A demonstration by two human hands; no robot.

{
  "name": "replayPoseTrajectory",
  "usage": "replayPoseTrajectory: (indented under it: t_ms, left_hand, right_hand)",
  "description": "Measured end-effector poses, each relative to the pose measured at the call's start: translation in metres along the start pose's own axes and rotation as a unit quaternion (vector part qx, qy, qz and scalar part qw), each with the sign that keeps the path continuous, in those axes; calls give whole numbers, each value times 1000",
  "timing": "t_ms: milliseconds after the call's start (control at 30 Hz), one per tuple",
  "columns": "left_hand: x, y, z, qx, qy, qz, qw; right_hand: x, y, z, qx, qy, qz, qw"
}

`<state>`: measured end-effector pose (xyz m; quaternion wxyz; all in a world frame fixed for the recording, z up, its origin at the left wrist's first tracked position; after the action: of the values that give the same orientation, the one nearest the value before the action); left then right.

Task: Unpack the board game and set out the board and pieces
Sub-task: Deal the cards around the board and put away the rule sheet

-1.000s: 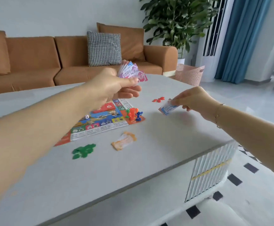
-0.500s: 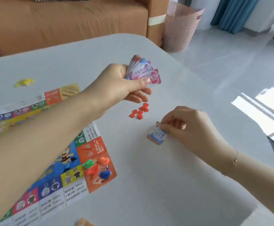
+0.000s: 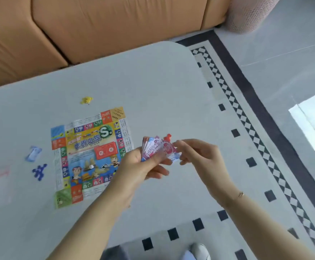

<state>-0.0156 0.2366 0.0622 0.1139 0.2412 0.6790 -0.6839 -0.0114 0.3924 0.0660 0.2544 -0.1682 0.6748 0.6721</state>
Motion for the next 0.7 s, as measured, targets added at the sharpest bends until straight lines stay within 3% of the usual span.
replayPoseTrajectory:
  t_ms: [367,500,700]
  left_hand:
    - [-36,-85,-37,-73,46,4,996]
    - [-8,-100,-6,-146,1,3,989]
    - [54,-115,56,-136,-59,-35,988]
  right_hand:
    - [-26,99,19,-135,45,20,990]
    - [7,130,-16,-151,97,15,984]
    - [80,159,-74,-143,150,-15,978]
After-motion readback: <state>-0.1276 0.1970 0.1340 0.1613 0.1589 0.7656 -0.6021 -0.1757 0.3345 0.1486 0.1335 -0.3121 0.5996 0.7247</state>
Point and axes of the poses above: each hand's wrist, its own x-axis towards the middle knuckle, its own z-axis out of the back of the hand, y = z × x, the point moved 8 cm from there along x, towards the middle knuckle, and after that the axes turned 12 degrees about -z, right-handed, at the moved point
